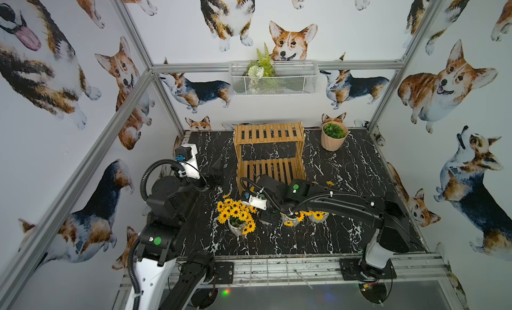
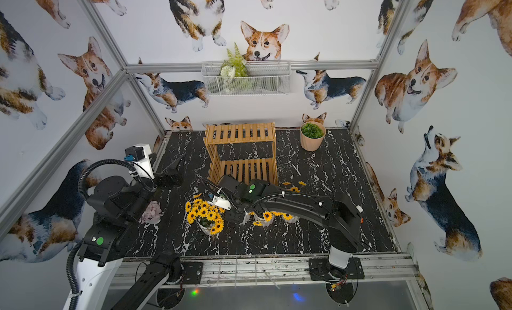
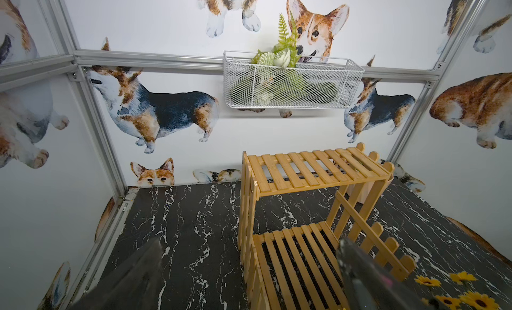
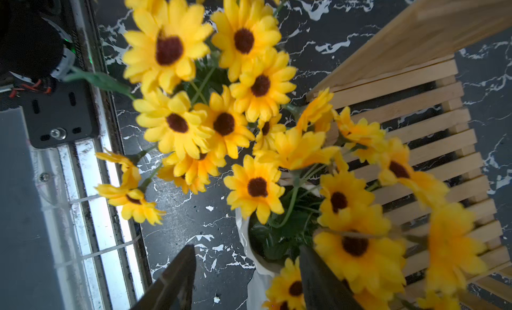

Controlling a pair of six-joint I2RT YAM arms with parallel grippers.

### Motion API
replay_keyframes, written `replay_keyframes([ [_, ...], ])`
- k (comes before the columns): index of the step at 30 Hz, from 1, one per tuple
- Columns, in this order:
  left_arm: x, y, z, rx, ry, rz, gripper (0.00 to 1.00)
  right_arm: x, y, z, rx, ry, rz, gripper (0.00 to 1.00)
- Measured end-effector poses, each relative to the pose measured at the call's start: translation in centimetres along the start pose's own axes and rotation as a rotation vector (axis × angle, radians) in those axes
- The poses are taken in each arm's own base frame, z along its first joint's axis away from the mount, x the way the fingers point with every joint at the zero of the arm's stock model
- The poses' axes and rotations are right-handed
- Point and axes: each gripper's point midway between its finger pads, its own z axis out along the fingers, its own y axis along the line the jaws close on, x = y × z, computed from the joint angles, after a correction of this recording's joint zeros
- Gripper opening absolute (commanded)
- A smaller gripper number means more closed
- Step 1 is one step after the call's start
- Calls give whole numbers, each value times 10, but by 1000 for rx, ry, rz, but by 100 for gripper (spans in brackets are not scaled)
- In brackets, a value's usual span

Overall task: Take the sunflower pots off the shelves
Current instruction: Reset both arms

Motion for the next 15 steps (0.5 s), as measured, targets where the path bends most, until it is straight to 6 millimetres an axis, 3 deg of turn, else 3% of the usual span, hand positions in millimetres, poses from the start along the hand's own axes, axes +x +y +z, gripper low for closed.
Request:
replay_keyframes([
  [5, -7, 3, 4, -19, -6, 26, 100, -18, -6, -25, -18, -111, 49, 83],
  [9, -11, 3, 12, -26, -7, 39, 100, -25, -29, -43, -22, -197, 155, 95],
  [15, -9, 7, 26, -50, -1, 47, 100, -31, -55, -82, -3, -327, 249, 100],
])
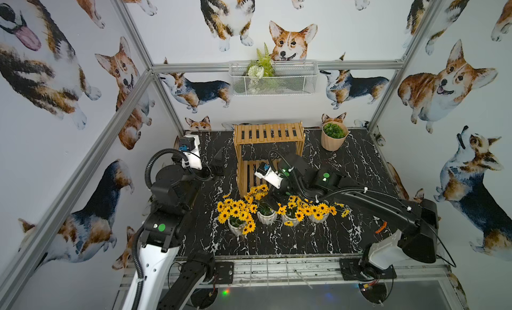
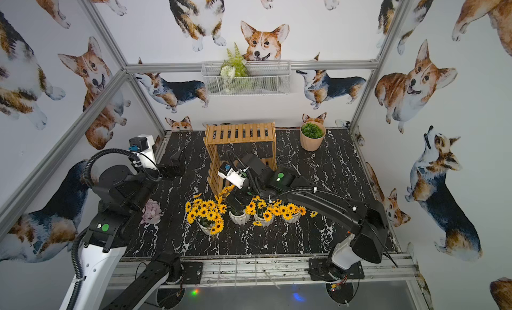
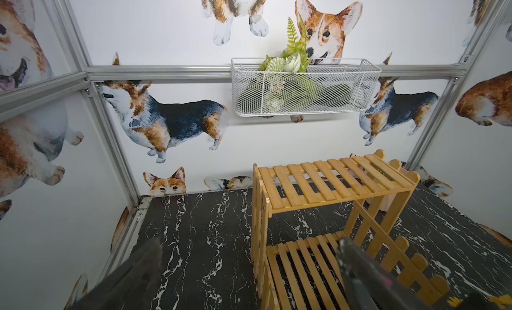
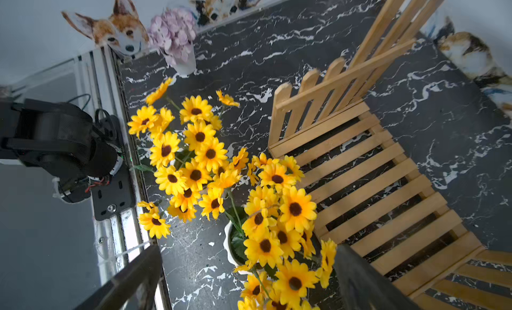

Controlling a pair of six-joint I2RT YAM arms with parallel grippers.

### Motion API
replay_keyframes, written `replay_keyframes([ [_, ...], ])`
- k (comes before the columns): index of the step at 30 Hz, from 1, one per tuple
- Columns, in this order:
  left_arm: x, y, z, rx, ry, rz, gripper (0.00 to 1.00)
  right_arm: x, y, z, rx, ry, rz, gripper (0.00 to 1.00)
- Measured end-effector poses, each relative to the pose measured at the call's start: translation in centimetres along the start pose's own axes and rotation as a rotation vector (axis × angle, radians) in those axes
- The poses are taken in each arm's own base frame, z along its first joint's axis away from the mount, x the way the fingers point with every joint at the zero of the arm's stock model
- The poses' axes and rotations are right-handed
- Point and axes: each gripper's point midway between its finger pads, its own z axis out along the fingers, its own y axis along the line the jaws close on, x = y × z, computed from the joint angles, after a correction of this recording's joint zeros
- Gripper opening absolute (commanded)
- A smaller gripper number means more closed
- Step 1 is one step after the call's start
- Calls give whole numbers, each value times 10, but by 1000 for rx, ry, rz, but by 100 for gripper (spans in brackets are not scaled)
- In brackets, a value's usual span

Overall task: Take the sunflower pots off the shelves
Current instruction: Reset both arms

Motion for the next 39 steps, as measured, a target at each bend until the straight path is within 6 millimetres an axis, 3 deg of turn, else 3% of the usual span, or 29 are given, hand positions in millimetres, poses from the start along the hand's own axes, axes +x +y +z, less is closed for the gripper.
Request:
replay_keyframes([
  [3, 12, 5, 10, -31, 11, 0, 100, -10, -17, -23, 25, -66, 34, 100],
  [6, 41, 16, 22, -77, 62, 3, 100, -13, -39, -50, 51, -130, 87, 100],
  [10, 74, 37, 28, -163, 110, -22, 100, -2, -80, -86, 131, -215, 189, 100],
  [15, 112, 72, 32, -280, 153, -83, 100, 45, -151, -128, 310, -298, 390, 100],
  [20, 144, 85, 42, -323, 201, -121, 100, 104, -207, -164, 514, -367, 561, 100],
  [23, 162, 91, 46, -353, 220, -131, 100, 147, -228, -170, 645, -373, 623, 100],
  [28, 183, 97, 50, -385, 243, -136, 100, 211, -241, -160, 785, -341, 683, 100],
  [34, 208, 109, 54, -451, 274, -125, 100, 276, -277, -166, 1007, -328, 776, 100],
  [39, 228, 119, 53, -507, 270, -110, 100, 309, -290, -158, 1098, -302, 794, 100],
])
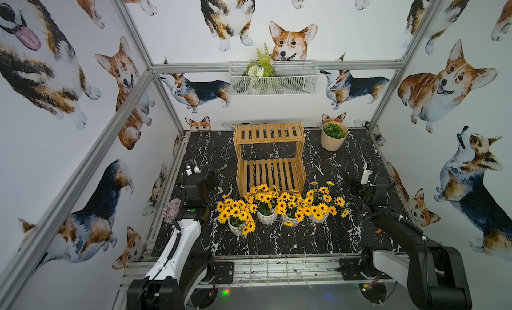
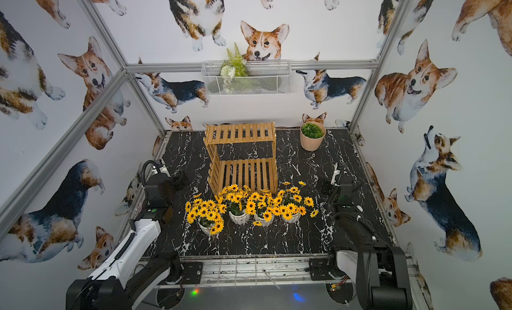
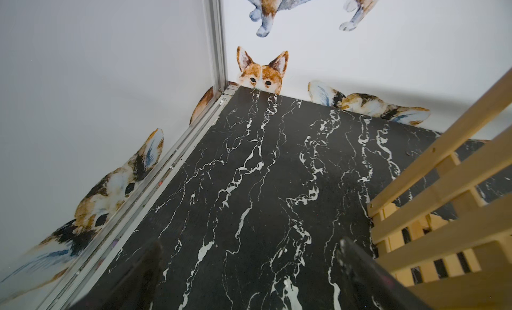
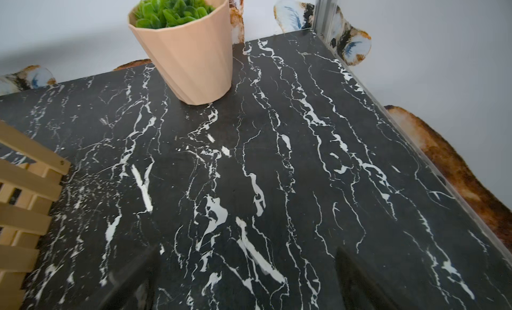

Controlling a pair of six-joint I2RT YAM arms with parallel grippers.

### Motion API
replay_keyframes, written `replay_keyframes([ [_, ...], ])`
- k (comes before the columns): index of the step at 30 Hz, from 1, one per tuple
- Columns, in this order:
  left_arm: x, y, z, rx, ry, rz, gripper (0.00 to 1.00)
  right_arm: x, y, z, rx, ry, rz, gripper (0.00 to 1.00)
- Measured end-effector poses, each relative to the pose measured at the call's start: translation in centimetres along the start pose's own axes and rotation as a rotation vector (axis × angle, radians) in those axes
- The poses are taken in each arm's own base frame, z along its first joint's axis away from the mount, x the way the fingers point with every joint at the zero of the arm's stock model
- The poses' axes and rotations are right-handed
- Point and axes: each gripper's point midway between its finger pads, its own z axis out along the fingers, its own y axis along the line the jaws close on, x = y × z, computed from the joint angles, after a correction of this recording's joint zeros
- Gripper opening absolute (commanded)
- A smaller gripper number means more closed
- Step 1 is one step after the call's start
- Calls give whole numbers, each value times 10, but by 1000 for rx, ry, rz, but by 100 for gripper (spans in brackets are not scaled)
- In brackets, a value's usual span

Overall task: Take the sunflower pots off the shelves
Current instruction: Reset both arms

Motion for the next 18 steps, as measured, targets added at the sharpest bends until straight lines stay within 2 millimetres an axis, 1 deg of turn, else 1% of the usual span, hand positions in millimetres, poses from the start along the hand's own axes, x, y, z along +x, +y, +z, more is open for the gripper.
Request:
replay_keyframes([
  [1, 4, 1, 2, -10, 0, 5, 100, 1, -3, 4, 13, -8, 2, 100],
  [3, 10, 3, 7, -25, 6, 10, 100, 13, -9, 13, 33, 1, 1, 100],
  [4, 12, 4, 10, -32, 4, 16, 100, 16, -9, 17, 28, -1, -3, 100],
  [5, 15, 4, 13, -37, 4, 20, 100, 21, -7, 20, 18, 8, -15, 100],
  [9, 21, 7, 18, -55, -6, 30, 100, 27, 2, 35, -38, -4, -41, 100],
  [11, 21, 6, 20, -53, -17, 35, 100, 32, 5, 39, -54, 1, -45, 100],
  [12, 20, 5, 22, -52, -26, 36, 100, 31, 6, 40, -61, 4, -45, 100],
  [15, 22, 4, 26, -50, -34, 44, 100, 15, 13, 42, -89, -43, -47, 100],
  [18, 34, -1, 31, -41, -24, 57, 100, 13, 15, 43, -104, -45, -48, 100],
])
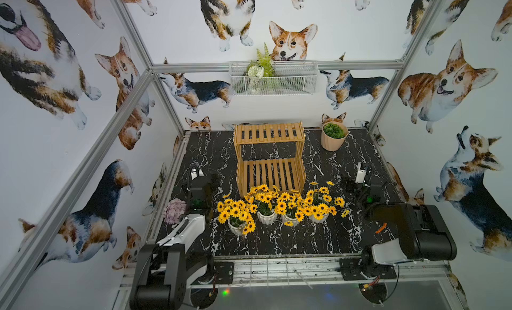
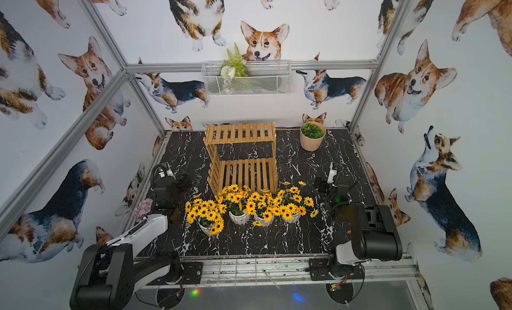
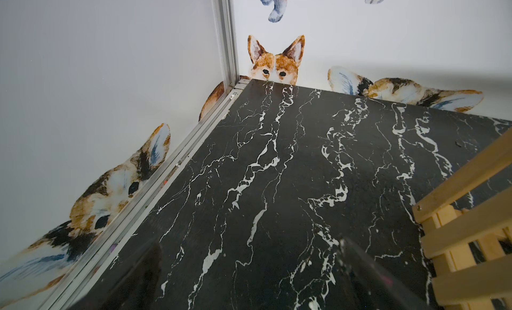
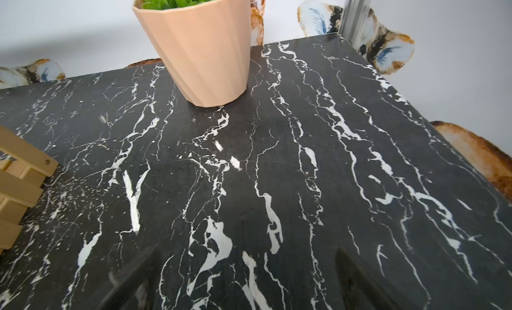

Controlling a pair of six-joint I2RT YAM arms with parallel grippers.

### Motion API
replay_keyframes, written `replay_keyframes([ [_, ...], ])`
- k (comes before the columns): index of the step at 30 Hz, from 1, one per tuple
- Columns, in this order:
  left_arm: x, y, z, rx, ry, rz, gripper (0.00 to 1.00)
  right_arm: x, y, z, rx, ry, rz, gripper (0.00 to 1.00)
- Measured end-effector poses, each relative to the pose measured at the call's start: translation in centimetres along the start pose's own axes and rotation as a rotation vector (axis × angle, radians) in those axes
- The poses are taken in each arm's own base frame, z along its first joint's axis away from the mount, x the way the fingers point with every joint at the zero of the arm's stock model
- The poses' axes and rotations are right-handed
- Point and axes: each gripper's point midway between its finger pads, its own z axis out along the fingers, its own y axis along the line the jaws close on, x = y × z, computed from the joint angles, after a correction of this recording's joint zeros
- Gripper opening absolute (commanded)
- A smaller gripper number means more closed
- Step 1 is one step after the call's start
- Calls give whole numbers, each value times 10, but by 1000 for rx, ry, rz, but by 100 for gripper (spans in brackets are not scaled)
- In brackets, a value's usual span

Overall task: Take the sunflower pots off the shelves
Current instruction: Reset both arms

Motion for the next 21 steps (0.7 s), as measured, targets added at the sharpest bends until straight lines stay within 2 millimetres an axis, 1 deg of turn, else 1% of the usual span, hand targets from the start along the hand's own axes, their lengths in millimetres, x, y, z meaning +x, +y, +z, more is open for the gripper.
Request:
replay_keyframes([
  [3, 16, -17, 4, 35, 19, 56, 100, 0, 1, 0, -4, -2, 0, 100],
  [5, 23, -24, 7, 42, 18, 86, 100, -1, 1, 0, -7, -2, 0, 100],
  [10, 40, -31, 16, 34, 16, 126, 100, -1, 2, 0, -11, -2, 0, 100],
  [14, 43, -50, 17, 72, -8, 174, 100, 0, 2, 0, -12, -1, -1, 100],
  [21, 31, -52, 19, 72, -48, 168, 100, 0, 5, 0, -26, 0, -7, 100],
])
